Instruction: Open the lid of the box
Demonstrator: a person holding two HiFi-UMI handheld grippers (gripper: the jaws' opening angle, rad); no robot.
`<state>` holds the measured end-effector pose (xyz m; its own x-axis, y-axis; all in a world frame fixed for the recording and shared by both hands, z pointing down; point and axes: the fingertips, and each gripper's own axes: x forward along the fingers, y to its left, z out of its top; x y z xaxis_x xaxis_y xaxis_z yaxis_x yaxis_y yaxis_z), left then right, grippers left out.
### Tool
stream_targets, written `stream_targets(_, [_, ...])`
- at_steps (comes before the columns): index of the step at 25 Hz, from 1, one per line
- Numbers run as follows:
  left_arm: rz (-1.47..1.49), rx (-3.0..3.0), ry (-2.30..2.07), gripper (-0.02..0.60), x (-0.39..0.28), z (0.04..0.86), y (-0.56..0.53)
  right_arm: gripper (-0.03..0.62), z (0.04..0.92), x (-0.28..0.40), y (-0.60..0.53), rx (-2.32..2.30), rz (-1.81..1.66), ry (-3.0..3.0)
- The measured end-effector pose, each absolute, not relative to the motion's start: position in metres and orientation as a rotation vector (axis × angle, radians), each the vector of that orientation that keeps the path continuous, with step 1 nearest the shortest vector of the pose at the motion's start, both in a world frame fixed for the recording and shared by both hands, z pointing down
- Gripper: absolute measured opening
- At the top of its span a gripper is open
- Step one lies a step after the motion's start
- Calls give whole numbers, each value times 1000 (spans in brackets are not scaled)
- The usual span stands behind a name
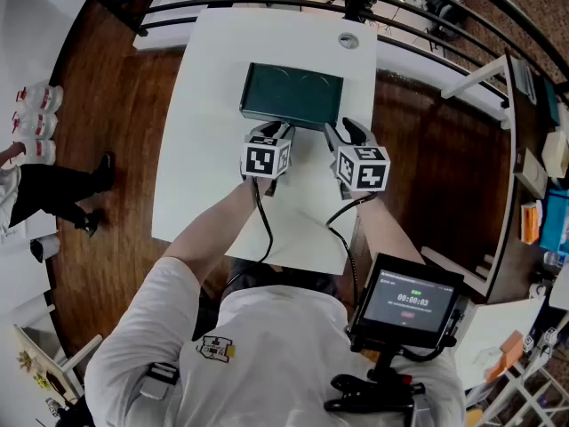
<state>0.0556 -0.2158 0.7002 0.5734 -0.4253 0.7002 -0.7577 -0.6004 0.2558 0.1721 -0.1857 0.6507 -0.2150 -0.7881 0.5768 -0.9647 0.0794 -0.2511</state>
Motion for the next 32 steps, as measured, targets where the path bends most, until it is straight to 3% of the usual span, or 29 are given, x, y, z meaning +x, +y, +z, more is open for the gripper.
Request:
stream_targets(2, [823, 2239, -991, 96, 59, 700, -226, 175, 651, 178, -202, 1751, 841, -2060])
stream_targets(6, [842, 2245, -997, 66, 64, 702, -232, 83, 655, 188, -215, 1769, 785, -2004])
stream_targets(12, [865, 2262, -989, 38, 61, 699, -230, 84, 654, 186, -216, 1763, 779, -1992])
stream_targets(32, [897, 2224, -905, 37, 10, 702, -124, 86, 657, 190, -217, 1725, 844, -1968])
